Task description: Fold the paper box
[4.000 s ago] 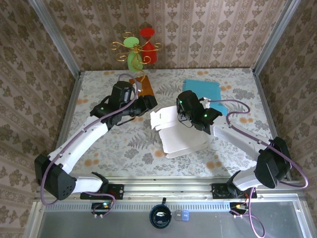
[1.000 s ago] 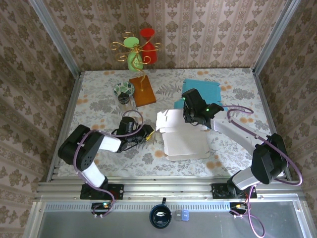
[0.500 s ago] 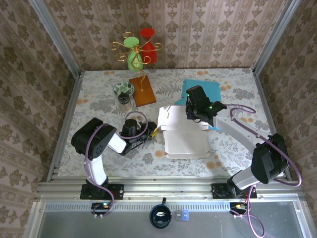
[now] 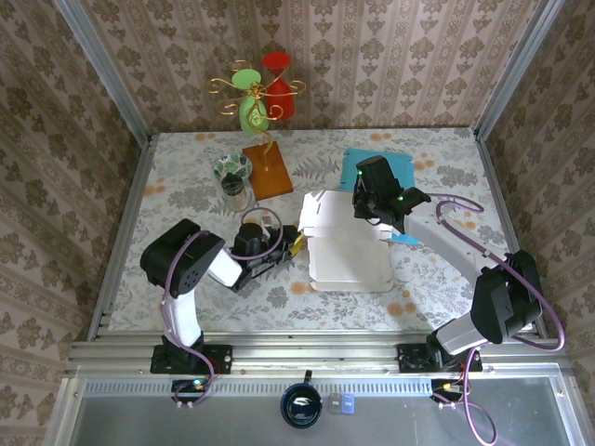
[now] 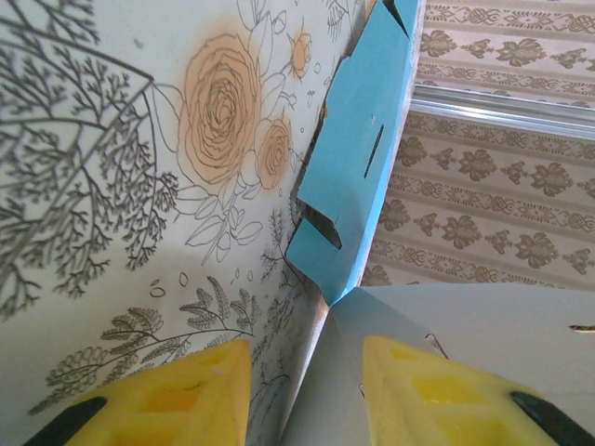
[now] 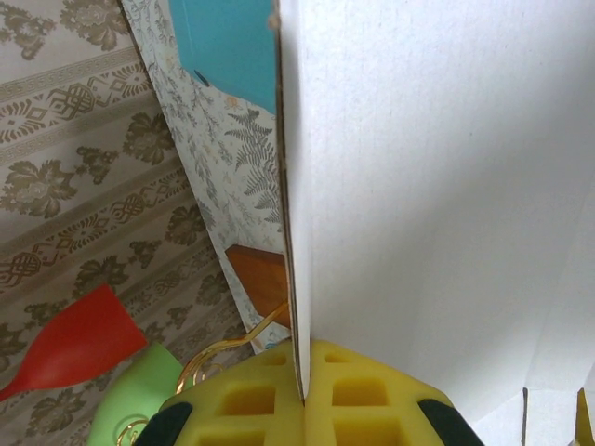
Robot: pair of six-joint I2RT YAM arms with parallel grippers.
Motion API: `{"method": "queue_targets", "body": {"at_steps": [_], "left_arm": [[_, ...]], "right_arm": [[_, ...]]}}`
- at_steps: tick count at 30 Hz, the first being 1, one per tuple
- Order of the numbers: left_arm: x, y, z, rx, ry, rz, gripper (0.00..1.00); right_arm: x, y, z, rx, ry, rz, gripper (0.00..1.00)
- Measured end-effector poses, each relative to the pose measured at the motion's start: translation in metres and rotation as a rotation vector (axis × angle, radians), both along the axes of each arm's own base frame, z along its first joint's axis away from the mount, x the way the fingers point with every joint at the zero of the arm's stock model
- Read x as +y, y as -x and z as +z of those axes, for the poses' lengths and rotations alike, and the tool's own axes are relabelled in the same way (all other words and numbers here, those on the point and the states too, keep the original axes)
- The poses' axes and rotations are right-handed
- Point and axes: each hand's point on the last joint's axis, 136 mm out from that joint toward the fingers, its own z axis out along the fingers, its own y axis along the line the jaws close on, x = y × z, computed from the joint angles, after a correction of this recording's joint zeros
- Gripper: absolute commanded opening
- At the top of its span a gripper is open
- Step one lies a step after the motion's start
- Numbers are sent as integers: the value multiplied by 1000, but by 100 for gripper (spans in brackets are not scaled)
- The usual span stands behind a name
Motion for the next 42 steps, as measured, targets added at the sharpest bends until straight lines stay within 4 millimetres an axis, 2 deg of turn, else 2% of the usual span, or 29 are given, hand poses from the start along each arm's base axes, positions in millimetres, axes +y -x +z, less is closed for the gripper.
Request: {"method": "queue_targets", "body": {"at_steps": [12,17,20,23,29,32,37,39,42], "left_arm": [[-12,2,6,-13,24,-19,45],[-12,2,4,-9,16,-21,48],[-5,1,-2,11,-6,-14,51],[14,3,-1,28,-43,2,55],[75,11,5,71,-209,50,60],[113,15,7,83,-317,77,58],[179,20,13,106,-486,145,55],[191,21,19,93,-554,137,54],[195,24,25,64,-616,97,52]], "right_arm": [[1,-5,2,-25,-21,1,0],[2,-6,1,-32,-25,1,0],[1,-4,-2,-27,-22,2,0],[0,2,-6,-21,-19,5,0],[6,20,-9,-27,-7,28,0],[17,27,-8,-37,-6,57,0],[48,34,-4,-75,-13,121,0],[61,36,-8,-78,-11,149,0],[81,36,-15,-88,-9,180,0]]}}
